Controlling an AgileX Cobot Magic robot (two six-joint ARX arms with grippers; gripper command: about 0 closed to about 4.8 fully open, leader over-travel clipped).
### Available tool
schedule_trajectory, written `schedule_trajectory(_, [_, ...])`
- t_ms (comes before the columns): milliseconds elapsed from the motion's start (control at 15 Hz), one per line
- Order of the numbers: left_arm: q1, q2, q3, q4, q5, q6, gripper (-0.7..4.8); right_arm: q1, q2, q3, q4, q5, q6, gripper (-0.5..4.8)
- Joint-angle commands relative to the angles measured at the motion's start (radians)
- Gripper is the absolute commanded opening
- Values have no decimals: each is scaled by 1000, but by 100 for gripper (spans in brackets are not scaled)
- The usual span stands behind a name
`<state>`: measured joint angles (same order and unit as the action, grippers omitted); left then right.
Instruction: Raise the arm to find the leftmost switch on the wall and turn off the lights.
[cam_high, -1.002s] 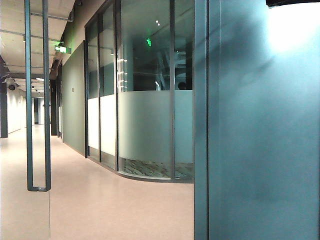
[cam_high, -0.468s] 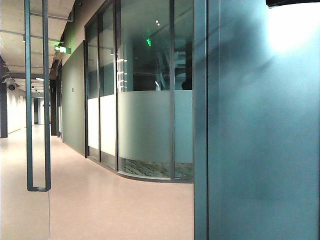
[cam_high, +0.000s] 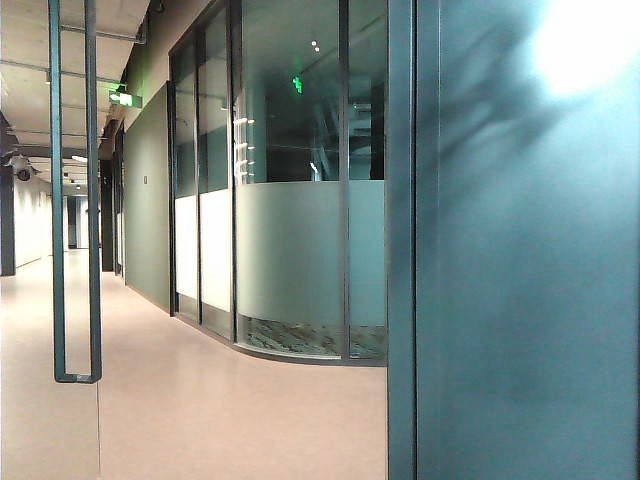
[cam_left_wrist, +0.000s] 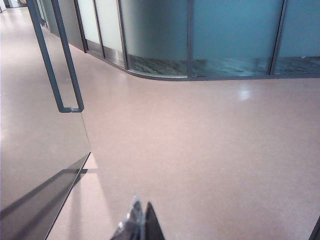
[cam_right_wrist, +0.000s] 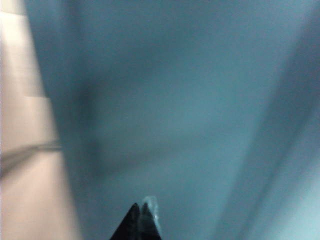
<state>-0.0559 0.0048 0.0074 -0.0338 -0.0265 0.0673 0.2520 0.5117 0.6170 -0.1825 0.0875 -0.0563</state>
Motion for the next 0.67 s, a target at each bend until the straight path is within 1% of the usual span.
schedule_trajectory(67, [1, -1, 2, 13, 5, 4, -5, -124, -109, -14, -119, 105, -23, -1])
schedule_trajectory(134, [1, -1, 2, 13, 5, 4, -5, -174, -141, -53, -94, 89, -15, -1])
schedule_trajectory(267, [1, -1, 2, 13, 5, 4, -5, -244, -227, -182, -41, 86, 20, -1])
schedule_trajectory(401, [1, -1, 2, 13, 5, 4, -5, -303, -324, -325, -7, 86, 113, -1])
schedule_trajectory(468, [1, -1, 2, 13, 5, 4, -5, -315, -355, -395, 36, 85, 151, -1])
schedule_trajectory(534, [1, -1, 2, 13, 5, 4, -5, -311, -373, -451, 75, 61, 161, -1])
schedule_trajectory(668, [1, -1, 2, 13, 5, 4, -5, -304, -405, -537, 116, -37, 161, -1])
